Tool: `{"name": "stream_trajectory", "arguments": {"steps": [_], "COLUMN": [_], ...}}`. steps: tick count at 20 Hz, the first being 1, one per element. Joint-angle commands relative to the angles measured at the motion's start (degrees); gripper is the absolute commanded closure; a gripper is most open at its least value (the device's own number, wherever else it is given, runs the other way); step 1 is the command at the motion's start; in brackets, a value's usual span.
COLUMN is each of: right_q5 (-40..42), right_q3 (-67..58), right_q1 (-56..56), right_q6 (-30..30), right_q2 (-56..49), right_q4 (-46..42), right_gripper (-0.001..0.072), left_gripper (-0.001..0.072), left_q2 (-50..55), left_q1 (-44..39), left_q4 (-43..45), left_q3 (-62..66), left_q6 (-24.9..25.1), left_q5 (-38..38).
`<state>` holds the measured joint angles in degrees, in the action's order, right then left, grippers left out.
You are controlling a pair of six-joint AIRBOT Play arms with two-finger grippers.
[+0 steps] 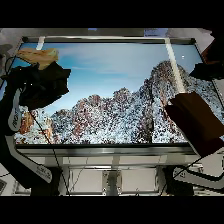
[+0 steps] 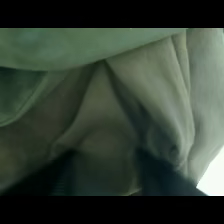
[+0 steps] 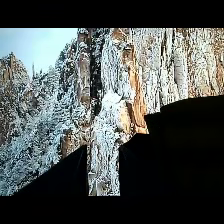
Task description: Fold the shirts.
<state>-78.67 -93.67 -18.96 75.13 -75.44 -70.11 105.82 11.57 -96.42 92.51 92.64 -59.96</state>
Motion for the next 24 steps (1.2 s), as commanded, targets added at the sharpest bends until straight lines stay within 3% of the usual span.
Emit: {"name": "stream_trajectory", "arguments": {"steps": [1,5,11,16,20,24], "right_q5": [1.05,1.07,1.6,-1.29,-5.86,-7.04], "right_q3": [-0.02,-0.02,-0.04,-0.02,-0.02,0.0], "right_q1": [0.02,0.02,0.02,0.02,0.02,0.04], "right_q6": [0.09,0.26,0.24,0.24,0.22,0.22], "right_q2": [0.02,0.02,0.02,0.02,0.02,0.02], "right_q4": [1.86,4.37,4.76,4.76,4.76,4.94], "right_gripper": [0.0458,0.0459,0.046,0.046,0.046,0.0459], "left_gripper": [0.0685,0.0695,0.0697,0.0696,0.0696,0.0695], "left_q2": [0.7,0.57,-10.05,-19.26,-20.63,-19.21], "left_q1": [0.09,0.09,-5.73,-20.46,-36.37,-48.96], "left_q4": [-0.57,-6.82,-17.62,-23.67,-23.93,-22.84], "left_q3": [0.0,1.38,3.04,3.02,2.97,2.82], "left_q6": [1.49,1.33,10.21,13.64,13.94,15.74], "left_q5": [-1.42,-6.27,-12.87,-22.99,-22.21,-16.79]}}
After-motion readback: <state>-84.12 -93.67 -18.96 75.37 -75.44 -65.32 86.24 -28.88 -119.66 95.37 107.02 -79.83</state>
